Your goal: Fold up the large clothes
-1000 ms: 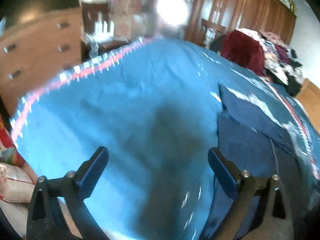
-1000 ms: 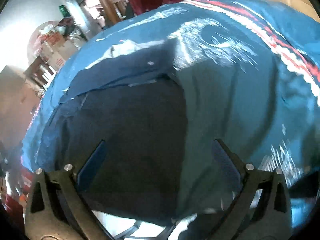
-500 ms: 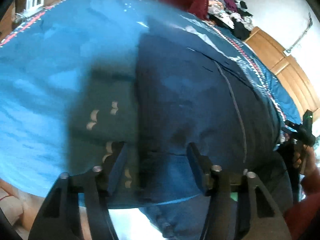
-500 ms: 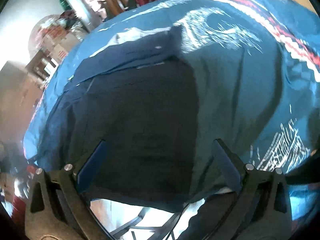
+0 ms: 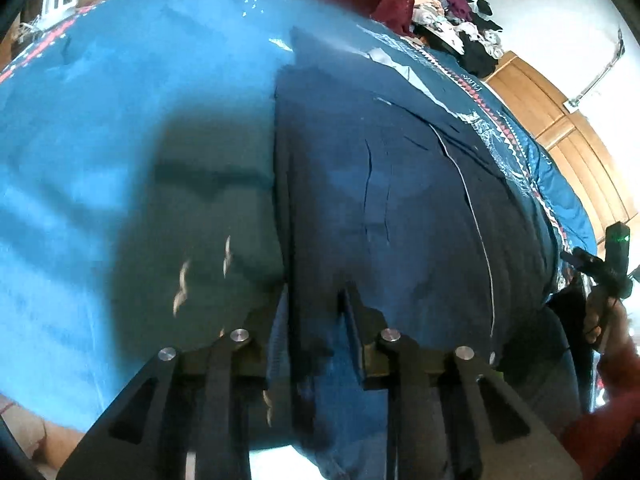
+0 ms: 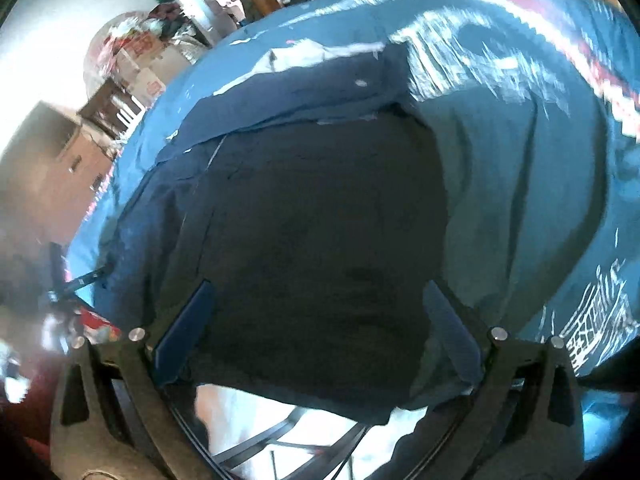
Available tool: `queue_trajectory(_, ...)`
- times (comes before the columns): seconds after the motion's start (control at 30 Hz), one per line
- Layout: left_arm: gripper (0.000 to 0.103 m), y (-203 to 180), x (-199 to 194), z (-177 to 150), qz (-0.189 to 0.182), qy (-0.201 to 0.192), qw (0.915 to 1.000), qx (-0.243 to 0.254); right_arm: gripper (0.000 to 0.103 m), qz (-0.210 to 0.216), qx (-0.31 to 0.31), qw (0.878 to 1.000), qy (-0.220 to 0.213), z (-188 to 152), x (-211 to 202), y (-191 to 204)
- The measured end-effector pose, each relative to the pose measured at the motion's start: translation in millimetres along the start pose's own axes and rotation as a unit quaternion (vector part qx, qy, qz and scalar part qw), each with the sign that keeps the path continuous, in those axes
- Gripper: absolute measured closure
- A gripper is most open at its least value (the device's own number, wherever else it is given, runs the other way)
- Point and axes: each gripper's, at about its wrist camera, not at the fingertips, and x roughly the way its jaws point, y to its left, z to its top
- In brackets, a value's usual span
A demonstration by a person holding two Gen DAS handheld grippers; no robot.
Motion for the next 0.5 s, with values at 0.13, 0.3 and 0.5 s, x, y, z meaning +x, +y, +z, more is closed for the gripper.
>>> queue_trajectory(0.13, 0.066, -3, 16, 16, -0.015, 0.014, 0.9997, 0.010, 0.008, 0.039, 0.078, 0.996, 0.028, 6, 3, -55)
queue_trajectory(0.3, 0.061, -9, 33, 30, -0.053, 0.029, 0.9982, 0.007, 0.025, 0.092, 0.161, 0.981, 0.060, 10, 21, -100)
queue_trajectory(0.5, 0.061, -1, 36, 30, -0.076, 0.022, 0.9965, -0.027, 0.027, 0.128, 0.151, 0.977, 0.074, 19, 34, -96)
